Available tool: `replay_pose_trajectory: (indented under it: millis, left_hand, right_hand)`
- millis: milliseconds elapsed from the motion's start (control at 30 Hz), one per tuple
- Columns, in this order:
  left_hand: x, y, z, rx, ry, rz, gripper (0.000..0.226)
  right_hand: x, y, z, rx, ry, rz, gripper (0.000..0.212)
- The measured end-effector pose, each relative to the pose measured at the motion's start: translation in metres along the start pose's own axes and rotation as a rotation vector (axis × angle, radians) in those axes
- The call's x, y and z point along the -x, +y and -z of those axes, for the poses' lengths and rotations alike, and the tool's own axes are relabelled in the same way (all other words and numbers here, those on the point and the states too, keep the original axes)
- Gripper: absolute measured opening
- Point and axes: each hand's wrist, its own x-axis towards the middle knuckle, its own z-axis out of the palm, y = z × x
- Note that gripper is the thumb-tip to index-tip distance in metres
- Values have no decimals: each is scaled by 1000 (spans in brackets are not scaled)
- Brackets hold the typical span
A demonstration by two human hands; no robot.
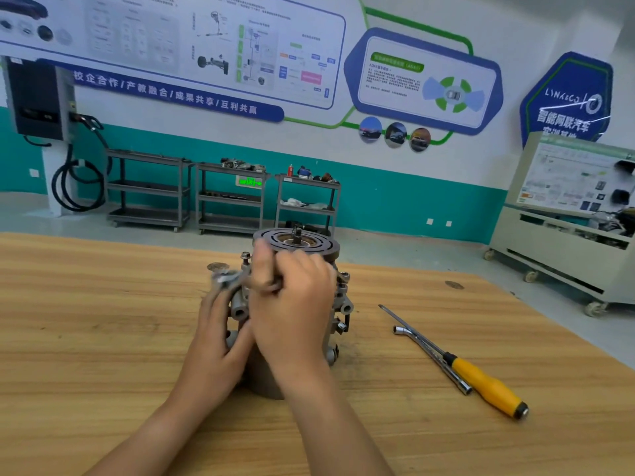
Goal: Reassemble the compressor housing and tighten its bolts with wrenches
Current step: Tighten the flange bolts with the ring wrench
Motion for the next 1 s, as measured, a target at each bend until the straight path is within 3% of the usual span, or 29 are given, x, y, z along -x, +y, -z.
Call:
replay_pose_trajectory:
  millis: [167, 300, 433, 567, 800, 1000]
  left_hand:
    - [-3, -1, 5, -8, -9, 47, 55]
    - [-2, -1, 5, -1, -15, 53, 55]
    - [-3, -2, 6, -18, -26, 43, 57]
    - [-5, -3, 7, -20, -34, 35, 57]
    - [-4, -6, 7, -13, -21, 3, 57]
    - [-4, -8, 5, -1, -9, -9, 55]
  right_hand:
    - [-55, -21, 46, -899, 161, -257, 40]
    - [-102, 12, 85, -1266, 289, -599, 50]
    - [-122, 68, 84, -1257, 297, -997, 44]
    - [-116, 102, 65, -1219, 260, -1219, 41]
    - [-118, 127, 44, -1161, 204, -1377, 41]
    - [-124, 134, 29, -1183, 35, -1432, 41]
